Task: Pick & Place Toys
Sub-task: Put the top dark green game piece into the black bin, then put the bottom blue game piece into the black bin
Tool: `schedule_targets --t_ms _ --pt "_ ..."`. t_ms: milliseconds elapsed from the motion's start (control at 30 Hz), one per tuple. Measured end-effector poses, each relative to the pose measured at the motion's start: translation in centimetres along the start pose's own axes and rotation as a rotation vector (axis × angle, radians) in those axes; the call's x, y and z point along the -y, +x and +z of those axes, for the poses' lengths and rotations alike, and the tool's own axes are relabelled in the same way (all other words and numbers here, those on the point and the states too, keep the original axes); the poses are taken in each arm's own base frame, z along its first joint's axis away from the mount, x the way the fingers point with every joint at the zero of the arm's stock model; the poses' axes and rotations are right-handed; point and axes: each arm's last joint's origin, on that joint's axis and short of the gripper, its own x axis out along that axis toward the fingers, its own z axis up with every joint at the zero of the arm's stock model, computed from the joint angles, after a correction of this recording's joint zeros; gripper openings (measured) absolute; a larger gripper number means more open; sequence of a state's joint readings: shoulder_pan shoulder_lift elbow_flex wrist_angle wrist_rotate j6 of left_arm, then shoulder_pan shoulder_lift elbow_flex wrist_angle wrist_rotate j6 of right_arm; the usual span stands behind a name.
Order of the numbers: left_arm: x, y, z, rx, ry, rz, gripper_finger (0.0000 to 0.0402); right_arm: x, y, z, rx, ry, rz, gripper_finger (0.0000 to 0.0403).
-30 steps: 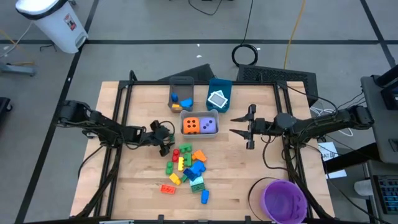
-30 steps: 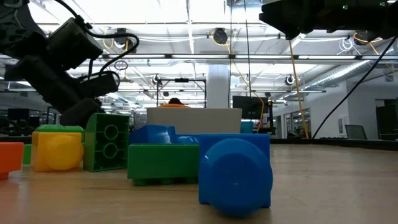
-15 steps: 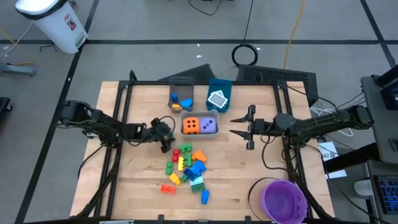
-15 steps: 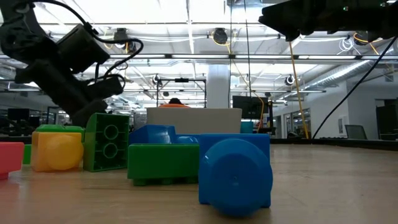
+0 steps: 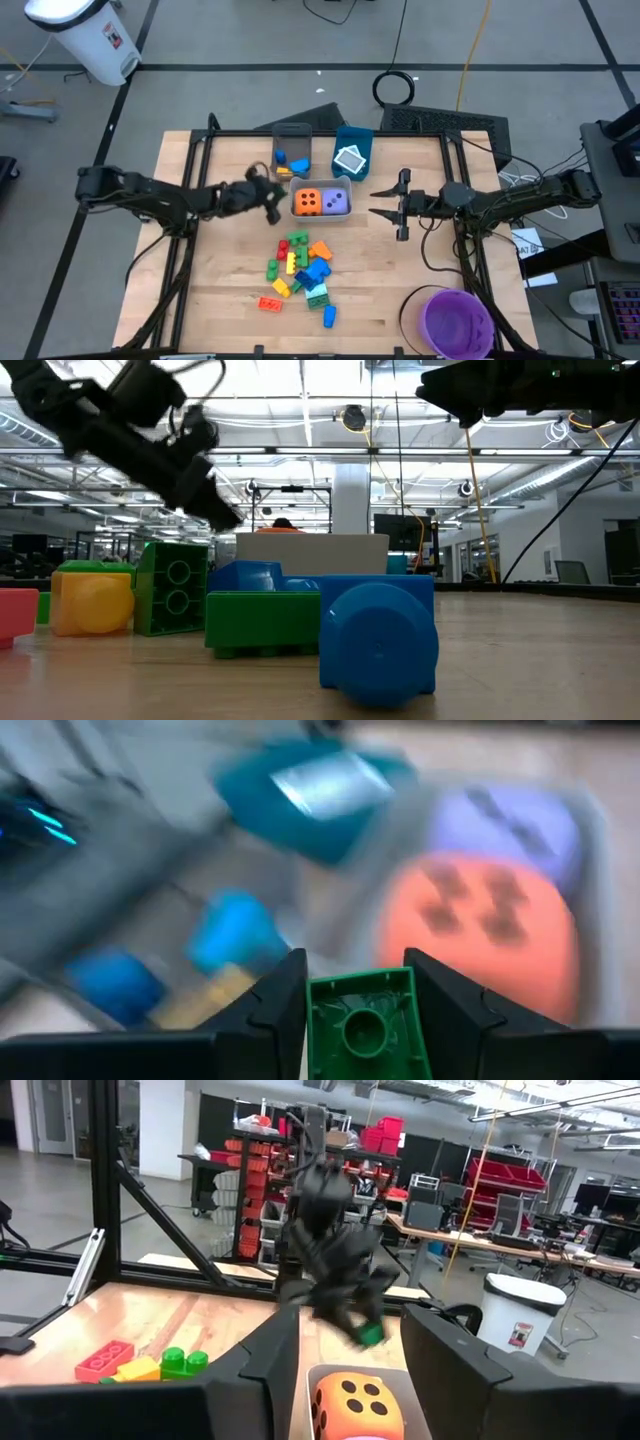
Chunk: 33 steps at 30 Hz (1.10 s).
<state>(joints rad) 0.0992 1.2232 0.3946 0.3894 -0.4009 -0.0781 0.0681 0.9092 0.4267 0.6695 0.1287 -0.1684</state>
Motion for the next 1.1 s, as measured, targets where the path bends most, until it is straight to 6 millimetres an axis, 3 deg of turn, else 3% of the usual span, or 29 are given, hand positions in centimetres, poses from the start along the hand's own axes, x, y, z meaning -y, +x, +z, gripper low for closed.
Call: schedule_targets --t_ms 133,300,500,600,933,1100 --pt "-2.1 -0.1 3.6 0.114 -0.022 0.176 0.0145 0.0 0.0 0.0 0.000 0.000 0.000 0.0146" --pt "-4.6 1.2 6.6 0.167 -0.077 0.246 0.0154 0.0 0.0 0.0 0.001 0.000 -0.001 0.0145" --pt "-7.3 4.1 5.7 0.085 -0.172 0.344 0.0154 0.0 0.0 0.0 0.003 0.000 -0.002 0.0145" --pt "-8.2 5.3 4.8 0.040 -0.196 0.378 0.0173 0.0 0.0 0.0 -0.001 0.000 -0.001 0.0145" --pt "-7.8 5.4 5.0 0.056 -0.218 0.356 0.0308 0.0 0.0 -0.1 -0.009 -0.001 0.000 0.0145" --pt "-5.8 3.5 6.4 0.076 -0.245 0.094 0.0352 0.0 0.0 -0.1 -0.007 -0.001 0.000 0.0145"
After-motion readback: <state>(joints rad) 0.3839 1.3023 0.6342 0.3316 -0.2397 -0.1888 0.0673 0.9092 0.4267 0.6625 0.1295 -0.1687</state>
